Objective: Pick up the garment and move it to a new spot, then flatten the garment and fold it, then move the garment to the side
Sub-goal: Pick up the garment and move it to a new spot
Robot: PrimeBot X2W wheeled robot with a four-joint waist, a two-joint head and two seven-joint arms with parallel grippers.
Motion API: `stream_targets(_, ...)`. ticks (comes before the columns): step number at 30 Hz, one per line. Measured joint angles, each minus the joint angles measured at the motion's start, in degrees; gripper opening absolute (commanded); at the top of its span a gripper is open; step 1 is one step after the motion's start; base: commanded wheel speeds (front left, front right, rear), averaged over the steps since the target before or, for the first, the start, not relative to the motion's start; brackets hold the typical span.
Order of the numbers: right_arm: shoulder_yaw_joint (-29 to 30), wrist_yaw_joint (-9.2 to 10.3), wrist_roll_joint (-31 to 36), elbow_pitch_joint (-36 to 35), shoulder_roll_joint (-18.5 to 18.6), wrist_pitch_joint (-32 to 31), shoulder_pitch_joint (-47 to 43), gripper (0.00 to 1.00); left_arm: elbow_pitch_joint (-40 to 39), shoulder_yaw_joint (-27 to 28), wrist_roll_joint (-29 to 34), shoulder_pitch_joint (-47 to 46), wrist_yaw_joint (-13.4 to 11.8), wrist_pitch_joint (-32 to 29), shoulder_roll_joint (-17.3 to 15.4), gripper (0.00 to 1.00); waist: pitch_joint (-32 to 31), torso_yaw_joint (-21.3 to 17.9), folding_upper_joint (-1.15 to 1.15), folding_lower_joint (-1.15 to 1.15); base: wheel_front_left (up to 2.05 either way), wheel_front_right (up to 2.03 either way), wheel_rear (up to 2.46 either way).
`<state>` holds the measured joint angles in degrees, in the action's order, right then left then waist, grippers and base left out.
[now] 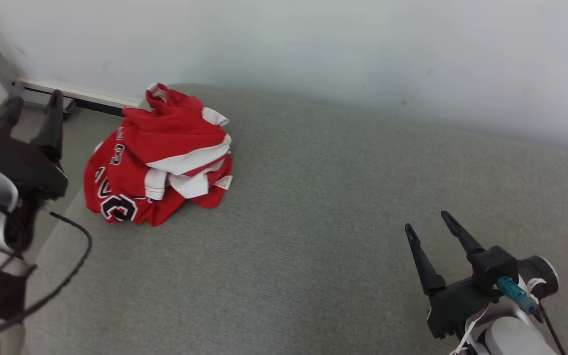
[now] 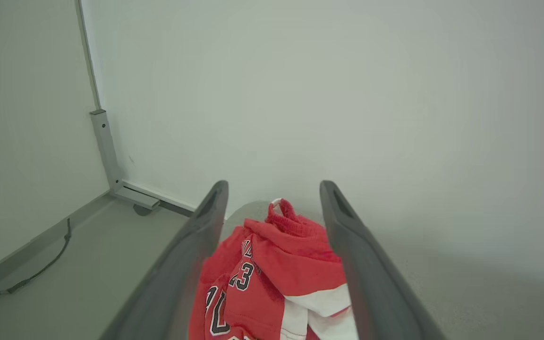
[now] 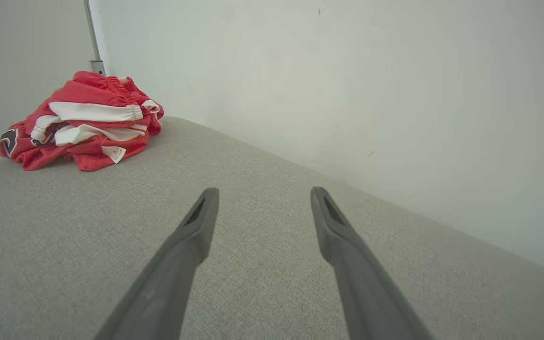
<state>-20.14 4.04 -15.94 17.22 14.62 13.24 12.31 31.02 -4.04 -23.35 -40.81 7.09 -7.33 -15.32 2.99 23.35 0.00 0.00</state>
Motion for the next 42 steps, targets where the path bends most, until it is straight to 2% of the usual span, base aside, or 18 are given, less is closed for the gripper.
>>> stream_targets(6, -0.3, 0.0, 2.2, -3.3, 2.3, -1.7, 1.3, 1.0, 8.6, -0.1, -2.3, -8.1, 0.0, -8.4, -3.6, 1.0, 3.7, -3.5, 0.0, 0.01, 0.0, 0.0, 0.0)
stream_targets(9, 0.0, 0.0, 3.3, -5.1, 4.4, -2.8, 2.0, 1.0, 12.4, 0.0, -4.0, -11.2, 0.0, -12.4, -4.2, 1.0, 5.8, -5.5, 0.0, 0.01, 0.0, 0.0, 0.0)
stream_targets(17, 1.8, 0.09, 4.6, -10.2, 8.8, -5.2, 3.4, 1.0, 18.6, -3.1, -3.9, -14.7, 0.1, -23.5, -7.3, 1.0, 12.0, -10.4, 0.01, 0.01, 0.0, 0.0, 0.0)
stream_targets(28, 3.9, 0.98, 5.5, -14.2, 10.5, -7.3, 3.7, 1.0, 25.1, -8.0, -3.9, -17.5, 0.1, -33.3, -6.6, 0.98, 20.5, -15.0, 0.01, 0.01, 0.0, 0.0, 0.0)
stream_targets(29, 4.2, 0.99, 5.5, -14.4, 10.7, -7.3, 3.7, 1.0, 25.5, -8.3, -3.9, -17.9, 0.1, -33.6, -6.4, 0.31, 21.1, -15.2, 0.01, 0.01, 0.0, 0.0, 0.0)
stream_targets(30, 4.3, 1.0, 5.5, -14.6, 10.7, -7.4, 3.8, 1.0, 25.8, -8.5, -3.8, -18.5, 0.1, -33.7, -6.4, 0.0, 21.7, -15.4, 0.01, 0.01, 0.0, 0.0, 0.0)
stream_targets(37, 4.2, 1.01, 5.5, -14.9, 10.6, -8.1, 3.9, 1.0, 25.9, -12.0, -3.5, -21.8, 0.1, -34.4, -6.4, 0.0, 23.8, -15.0, 0.01, 0.01, 0.0, 0.0, 0.0)
stream_targets(42, 3.9, 1.01, 5.5, -13.4, 9.7, -8.0, 4.8, 1.0, 23.4, -16.0, -3.7, -23.2, 0.1, -31.4, -6.4, 0.0, 22.3, -14.3, 0.01, 0.0, 0.0, 0.0, 0.0)
